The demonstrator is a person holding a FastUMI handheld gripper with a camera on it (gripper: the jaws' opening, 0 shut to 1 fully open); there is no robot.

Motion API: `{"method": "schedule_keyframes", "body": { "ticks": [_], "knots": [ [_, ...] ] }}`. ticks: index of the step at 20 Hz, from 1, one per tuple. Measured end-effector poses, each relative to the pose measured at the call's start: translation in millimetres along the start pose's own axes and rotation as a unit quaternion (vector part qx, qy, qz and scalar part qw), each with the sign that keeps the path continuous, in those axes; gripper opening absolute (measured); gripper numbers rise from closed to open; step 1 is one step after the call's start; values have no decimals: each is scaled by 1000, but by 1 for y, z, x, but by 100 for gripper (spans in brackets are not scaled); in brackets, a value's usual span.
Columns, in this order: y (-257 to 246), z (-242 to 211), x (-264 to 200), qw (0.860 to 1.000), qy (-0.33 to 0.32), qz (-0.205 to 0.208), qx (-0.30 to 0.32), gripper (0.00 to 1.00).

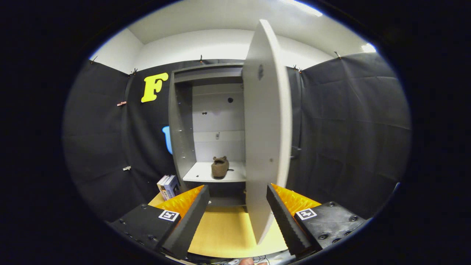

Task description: Open the shoe cabinet door, grab the shoes and put them into the shoe cabinet, then close the shoe cabinet door.

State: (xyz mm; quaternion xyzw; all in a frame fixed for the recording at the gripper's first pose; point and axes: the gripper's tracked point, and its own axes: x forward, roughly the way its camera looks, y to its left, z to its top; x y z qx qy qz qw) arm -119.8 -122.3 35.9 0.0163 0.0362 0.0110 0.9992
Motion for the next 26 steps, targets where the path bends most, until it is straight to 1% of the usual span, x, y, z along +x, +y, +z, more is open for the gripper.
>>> {"method": "schedule_keyframes", "body": {
  "ticks": [3,6,9,11,13,15,21,26],
  "knots": [
    [-49,-2,-3,1000,-1,-29,1,99],
    [-99,0,7,998,-6,-56,-1,99],
    [-132,4,29,998,-9,-61,12,98],
    [-146,-3,47,998,-4,-58,8,99],
    [-144,-6,61,999,7,-44,16,99],
    [-127,-17,74,999,16,-29,23,99],
    [-108,-26,67,998,14,-46,29,99],
    [-62,-32,58,998,15,-39,38,98]
  ]
}}
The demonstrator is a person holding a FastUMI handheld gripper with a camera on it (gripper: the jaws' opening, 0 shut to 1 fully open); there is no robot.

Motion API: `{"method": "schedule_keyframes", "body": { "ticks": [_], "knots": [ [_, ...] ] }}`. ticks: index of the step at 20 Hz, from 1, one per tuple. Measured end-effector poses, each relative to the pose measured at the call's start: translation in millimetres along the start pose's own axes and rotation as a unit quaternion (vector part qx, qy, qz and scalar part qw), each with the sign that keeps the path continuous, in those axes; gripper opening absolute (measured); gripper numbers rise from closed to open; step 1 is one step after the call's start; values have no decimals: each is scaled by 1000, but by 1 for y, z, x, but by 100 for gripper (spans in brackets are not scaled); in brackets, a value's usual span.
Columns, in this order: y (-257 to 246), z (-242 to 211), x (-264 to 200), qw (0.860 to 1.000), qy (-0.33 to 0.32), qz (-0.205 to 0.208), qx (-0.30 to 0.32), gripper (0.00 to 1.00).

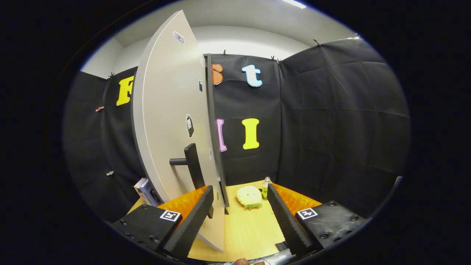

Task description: Open the shoe cabinet door, grab the shoes and put them into the shoe cabinet, then close the shoe cabinet door.

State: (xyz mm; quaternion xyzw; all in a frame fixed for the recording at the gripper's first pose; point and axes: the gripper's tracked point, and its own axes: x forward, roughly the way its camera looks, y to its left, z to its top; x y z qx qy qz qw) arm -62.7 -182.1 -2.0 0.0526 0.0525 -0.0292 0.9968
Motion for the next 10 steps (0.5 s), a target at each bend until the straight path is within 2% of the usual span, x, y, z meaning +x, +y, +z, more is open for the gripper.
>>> {"method": "schedule_keyframes", "body": {
  "ticks": [3,10],
  "knots": [
    [28,-4,-2,1000,-2,-2,-1,98],
    [98,-13,4,1000,3,27,8,98]
  ]
}}
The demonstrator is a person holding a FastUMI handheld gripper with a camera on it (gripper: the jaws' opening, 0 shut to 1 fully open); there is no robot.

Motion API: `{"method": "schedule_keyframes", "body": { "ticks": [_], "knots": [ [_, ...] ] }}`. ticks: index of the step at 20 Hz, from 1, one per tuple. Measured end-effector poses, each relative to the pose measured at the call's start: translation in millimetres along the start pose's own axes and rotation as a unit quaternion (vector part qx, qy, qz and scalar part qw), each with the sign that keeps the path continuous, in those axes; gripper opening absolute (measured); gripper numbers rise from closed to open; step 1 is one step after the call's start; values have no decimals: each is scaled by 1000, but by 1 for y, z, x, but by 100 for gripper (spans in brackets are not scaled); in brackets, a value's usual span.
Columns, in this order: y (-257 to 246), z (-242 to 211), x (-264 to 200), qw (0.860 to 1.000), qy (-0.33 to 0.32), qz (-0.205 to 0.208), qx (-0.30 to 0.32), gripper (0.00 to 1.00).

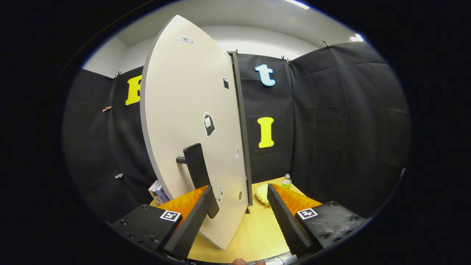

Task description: Open the shoe cabinet door, grab the shoes and put them into the shoe cabinet, then close the shoe cabinet door.

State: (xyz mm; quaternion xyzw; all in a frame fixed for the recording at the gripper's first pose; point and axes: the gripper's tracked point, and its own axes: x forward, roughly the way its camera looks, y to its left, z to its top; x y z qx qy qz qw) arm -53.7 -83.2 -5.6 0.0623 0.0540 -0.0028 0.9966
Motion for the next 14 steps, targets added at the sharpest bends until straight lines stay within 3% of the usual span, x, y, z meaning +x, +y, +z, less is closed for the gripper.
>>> {"method": "schedule_keyframes", "body": {
  "ticks": [8,14],
  "knots": [
    [68,-10,36,999,11,36,2,99],
    [86,-16,53,999,8,40,-18,99]
  ]
}}
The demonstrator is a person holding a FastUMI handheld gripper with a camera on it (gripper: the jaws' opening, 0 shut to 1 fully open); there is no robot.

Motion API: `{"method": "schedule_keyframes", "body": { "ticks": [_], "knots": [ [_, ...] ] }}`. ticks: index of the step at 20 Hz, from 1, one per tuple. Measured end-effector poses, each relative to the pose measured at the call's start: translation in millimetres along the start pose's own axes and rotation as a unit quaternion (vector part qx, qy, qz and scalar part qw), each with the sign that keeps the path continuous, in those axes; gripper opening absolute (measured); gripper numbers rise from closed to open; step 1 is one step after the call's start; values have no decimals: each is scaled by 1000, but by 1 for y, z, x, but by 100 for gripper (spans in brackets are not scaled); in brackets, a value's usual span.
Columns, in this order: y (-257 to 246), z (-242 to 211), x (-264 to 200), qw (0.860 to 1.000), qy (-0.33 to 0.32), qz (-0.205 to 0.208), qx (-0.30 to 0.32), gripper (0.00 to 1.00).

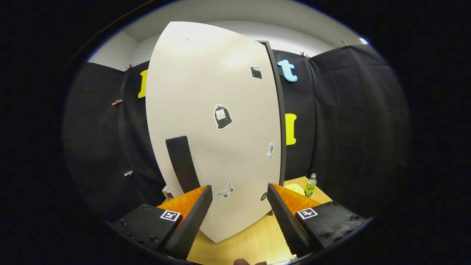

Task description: Open the shoe cabinet door, grab the shoes and put them into the shoe cabinet, then close the shoe cabinet door.

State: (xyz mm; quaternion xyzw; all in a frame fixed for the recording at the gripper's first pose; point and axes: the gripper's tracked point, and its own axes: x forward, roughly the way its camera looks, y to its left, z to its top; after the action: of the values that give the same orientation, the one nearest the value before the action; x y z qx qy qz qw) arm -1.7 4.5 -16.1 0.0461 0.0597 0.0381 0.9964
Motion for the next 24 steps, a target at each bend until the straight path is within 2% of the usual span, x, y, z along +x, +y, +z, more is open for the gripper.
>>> {"method": "schedule_keyframes", "body": {
  "ticks": [12,24],
  "knots": [
    [6,7,11,1000,-12,5,-10,99],
    [-13,10,18,1000,-11,-15,-20,99]
  ]
}}
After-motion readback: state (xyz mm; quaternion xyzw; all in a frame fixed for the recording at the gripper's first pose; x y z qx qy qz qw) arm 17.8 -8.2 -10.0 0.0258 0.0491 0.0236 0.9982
